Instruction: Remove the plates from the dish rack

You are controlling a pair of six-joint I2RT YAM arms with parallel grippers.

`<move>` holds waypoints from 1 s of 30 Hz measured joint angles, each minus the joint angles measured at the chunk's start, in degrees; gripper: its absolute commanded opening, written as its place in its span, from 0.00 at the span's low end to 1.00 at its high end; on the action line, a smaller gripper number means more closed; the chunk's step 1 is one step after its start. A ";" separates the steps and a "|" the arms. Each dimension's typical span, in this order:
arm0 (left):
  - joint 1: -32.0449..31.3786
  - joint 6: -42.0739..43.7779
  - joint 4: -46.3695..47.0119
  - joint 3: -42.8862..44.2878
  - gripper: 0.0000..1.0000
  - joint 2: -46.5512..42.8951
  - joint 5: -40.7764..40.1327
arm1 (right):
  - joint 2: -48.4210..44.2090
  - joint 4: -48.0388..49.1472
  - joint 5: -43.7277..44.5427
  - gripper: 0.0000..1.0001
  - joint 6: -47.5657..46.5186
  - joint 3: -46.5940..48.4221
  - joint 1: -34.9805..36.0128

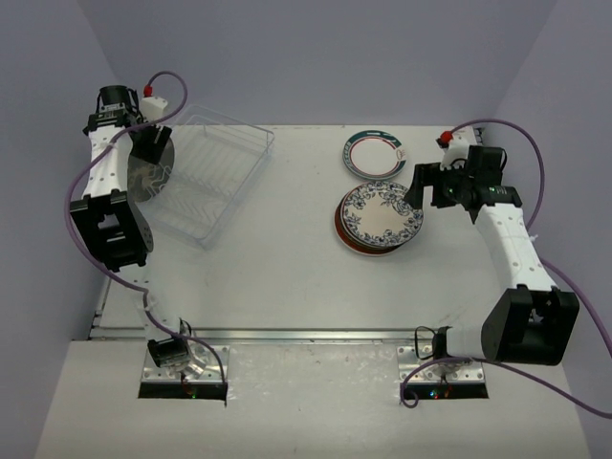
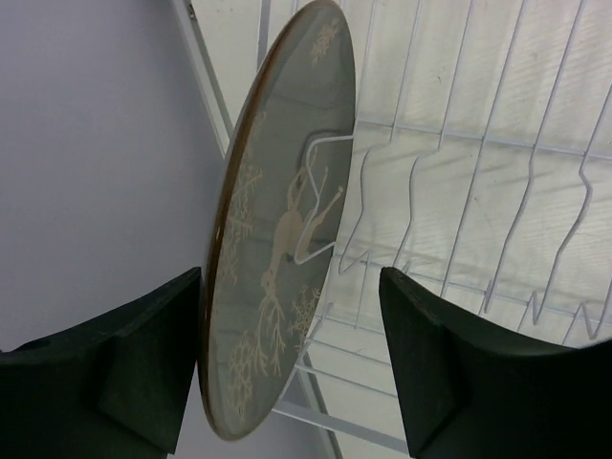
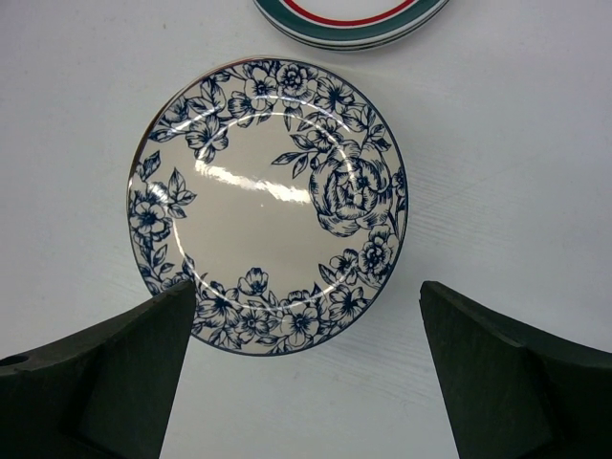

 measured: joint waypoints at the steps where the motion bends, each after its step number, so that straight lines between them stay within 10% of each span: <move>1: 0.00 0.28 0.24 0.00 0.59 0.46 0.03 | -0.21 0.06 -0.16 0.99 0.00 -0.02 0.00; 14: 0.76 1.24 3.96 -2.68 0.03 0.90 -1.34 | -0.82 0.30 -2.00 0.99 0.42 -0.19 0.00; 30: 0.88 0.99 1.37 -1.38 0.00 -2.50 -0.77 | -2.48 0.34 -3.04 0.99 1.51 -0.86 0.66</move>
